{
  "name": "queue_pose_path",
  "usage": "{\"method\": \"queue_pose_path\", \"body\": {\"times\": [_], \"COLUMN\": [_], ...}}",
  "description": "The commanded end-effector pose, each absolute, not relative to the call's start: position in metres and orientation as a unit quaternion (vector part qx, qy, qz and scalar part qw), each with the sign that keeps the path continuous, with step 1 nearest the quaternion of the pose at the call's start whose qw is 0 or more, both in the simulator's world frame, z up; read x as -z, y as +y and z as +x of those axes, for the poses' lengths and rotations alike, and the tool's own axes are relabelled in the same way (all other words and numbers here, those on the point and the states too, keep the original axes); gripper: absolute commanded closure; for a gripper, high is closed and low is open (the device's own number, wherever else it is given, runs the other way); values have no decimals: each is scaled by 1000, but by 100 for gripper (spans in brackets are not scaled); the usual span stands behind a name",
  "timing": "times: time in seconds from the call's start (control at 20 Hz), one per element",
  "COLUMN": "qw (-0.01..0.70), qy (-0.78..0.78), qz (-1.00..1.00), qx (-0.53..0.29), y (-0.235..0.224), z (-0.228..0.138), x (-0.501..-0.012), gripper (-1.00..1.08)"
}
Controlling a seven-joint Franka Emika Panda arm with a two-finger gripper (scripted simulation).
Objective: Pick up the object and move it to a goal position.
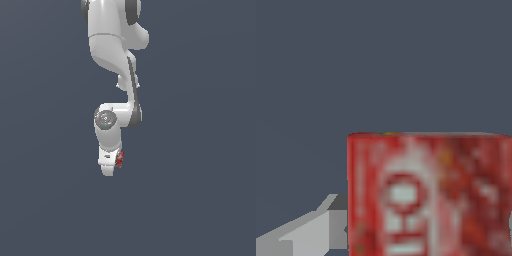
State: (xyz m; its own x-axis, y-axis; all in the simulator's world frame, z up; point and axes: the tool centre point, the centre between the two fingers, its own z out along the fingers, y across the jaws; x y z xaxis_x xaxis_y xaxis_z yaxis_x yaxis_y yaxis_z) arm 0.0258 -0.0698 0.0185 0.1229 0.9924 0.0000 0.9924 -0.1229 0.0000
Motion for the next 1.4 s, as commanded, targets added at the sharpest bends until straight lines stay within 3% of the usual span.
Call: {"method": "queue_pose_path", "body": {"times": [0.0,1.35], "qw": [0,0], "qy": [-662,-662], "qz": [-750,-750], "qx": [0,0], "y": [-74,-217], "z": [22,-102], "x": [-22,-144], "gripper": [108,108]}}
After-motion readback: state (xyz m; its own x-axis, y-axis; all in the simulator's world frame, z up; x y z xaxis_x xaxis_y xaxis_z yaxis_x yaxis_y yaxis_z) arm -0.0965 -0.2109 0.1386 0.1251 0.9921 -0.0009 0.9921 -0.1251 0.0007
